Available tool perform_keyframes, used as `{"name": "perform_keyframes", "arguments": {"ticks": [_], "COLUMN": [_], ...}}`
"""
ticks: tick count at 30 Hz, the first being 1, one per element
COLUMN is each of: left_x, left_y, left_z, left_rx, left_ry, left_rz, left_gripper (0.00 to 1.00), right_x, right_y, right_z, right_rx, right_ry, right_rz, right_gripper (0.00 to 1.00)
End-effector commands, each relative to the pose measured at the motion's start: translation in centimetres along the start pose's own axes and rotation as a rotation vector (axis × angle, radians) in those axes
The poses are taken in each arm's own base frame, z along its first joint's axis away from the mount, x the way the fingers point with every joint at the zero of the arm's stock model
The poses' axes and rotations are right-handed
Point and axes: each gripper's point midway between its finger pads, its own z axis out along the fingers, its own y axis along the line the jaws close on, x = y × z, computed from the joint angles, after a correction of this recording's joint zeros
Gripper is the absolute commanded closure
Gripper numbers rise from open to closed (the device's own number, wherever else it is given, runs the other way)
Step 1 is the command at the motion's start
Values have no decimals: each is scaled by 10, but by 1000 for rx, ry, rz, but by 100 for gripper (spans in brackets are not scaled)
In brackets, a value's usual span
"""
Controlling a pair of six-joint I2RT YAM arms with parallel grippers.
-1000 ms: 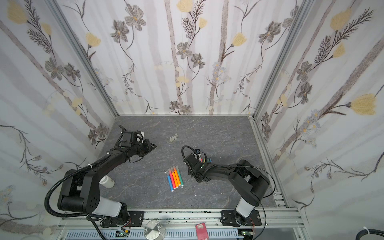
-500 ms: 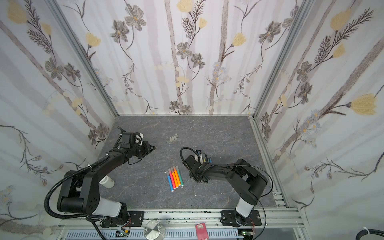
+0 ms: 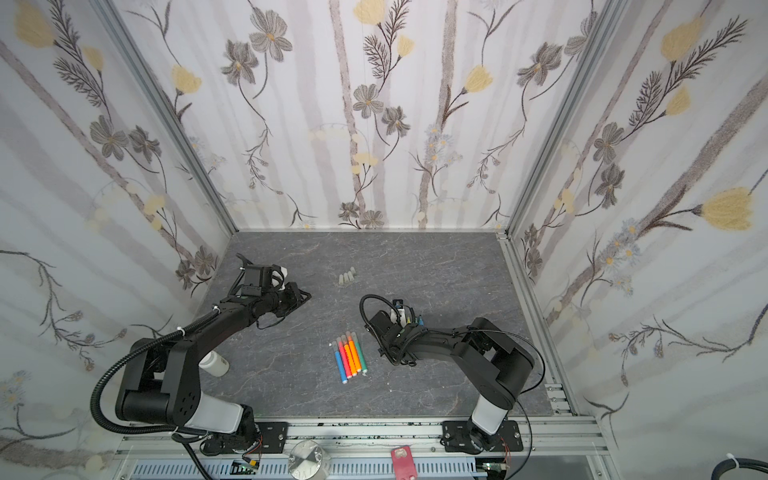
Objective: Open the pen caps
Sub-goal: 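Place the cap by the other caps with left gripper while right lays marker down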
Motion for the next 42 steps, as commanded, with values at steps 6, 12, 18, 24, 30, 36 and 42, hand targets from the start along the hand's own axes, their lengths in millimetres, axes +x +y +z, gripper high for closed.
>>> {"name": "perform_keyframes", "arguments": {"ticks": [6,12,18,24,30,36,42], "left_x": [-4,-12,-27,-32,-36,-40,-42], "left_y": [2,2,-4,-3,2,-1,-3], "left_z": [11,26,50,83,110,127,138], "left_rx": [17,17,34,33,26,31,28], "left_ry": [-6,-10,-7,35,53,64,66], "left_rz": [7,6,15,25,20,24,29], "left_gripper": [100,100,100,100,100,96,88], "right_x": [-25,-56,-64,-59,-57,-57,-56], "right_y": [9,12,9,3,-1,-1,-1], "right_z": [-23,-58,-71,-72,-72,-71,-69], "right_rx": [-61,-132,-152,-156,-155,-153,-152], "right_ry": [-89,-189,-214,-207,-205,-204,-197], "right_rz": [-16,10,21,27,32,31,28], "right_gripper": [70,66,65,65,65,65,65]}}
